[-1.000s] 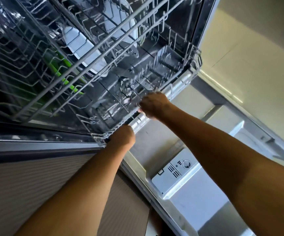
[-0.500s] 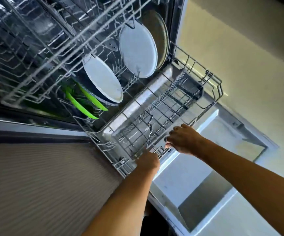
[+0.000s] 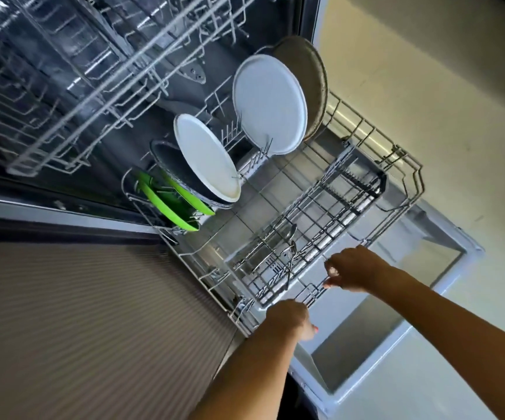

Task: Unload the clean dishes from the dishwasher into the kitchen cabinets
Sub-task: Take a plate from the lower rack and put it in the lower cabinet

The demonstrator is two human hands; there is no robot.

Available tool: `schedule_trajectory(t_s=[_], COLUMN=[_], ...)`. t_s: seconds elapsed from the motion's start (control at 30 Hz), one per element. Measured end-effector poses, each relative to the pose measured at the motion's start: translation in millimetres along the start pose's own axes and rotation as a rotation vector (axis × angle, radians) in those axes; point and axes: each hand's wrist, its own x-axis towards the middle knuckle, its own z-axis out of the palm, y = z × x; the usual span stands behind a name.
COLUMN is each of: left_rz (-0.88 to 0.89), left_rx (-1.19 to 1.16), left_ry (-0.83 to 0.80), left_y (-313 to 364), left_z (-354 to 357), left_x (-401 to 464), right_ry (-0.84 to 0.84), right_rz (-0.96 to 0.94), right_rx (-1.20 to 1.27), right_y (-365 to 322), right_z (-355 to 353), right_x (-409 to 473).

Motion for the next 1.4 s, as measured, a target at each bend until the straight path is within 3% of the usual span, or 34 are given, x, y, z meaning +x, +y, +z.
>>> schedule_trajectory(t_s=[0.1, 0.43, 0.53, 0.73, 1.0, 1.07, 1.23, 1.4], left_rz=[0.030, 0.084, 0.041, -0.134, -0.373, -0.422, -0.460, -0.363], left_rx=[0.006, -0.242, -0.277, -0.410, -0.604, -0.703, -0.905, -1.126], left_ry=[-0.018, 0.248, 0.439, 1.008, 1.302, 1.274, 0.957, 0.901], left_y=[-1.2, -32.5, -48.4, -85.5, -130.0, -141.1, -165.6, -171.1], left_z=[-10.5, -76.3, -96.9, -130.7, -164.7, -174.0, -188.8, -196.9], left_x=[-2.5, -2.8, -8.3, -20.6, -32.5, -31.4, -20.3, -8.4], right_ry=[-0.035, -0.041, 0.022, 0.160, 0.495, 0.527, 0.579, 0.565], right_rz=[0.036, 0.082, 0.066, 0.015, 0.022, 0.064, 0.136, 0.119], right_rx=[0.027, 0.160, 0.287, 0.523, 0.613, 0.592, 0.510, 0.399], right_y=[-0.5, -16.4, -28.1, -62.4, -135.7, -148.9, -161.0, -147.1], right_z=[-2.7, -28.5, -48.2, -80.1, -131.6, -141.4, -146.1, -146.1], right_x=[-3.3, 12.8, 24.3, 53.9, 91.6, 99.2, 121.7, 133.7])
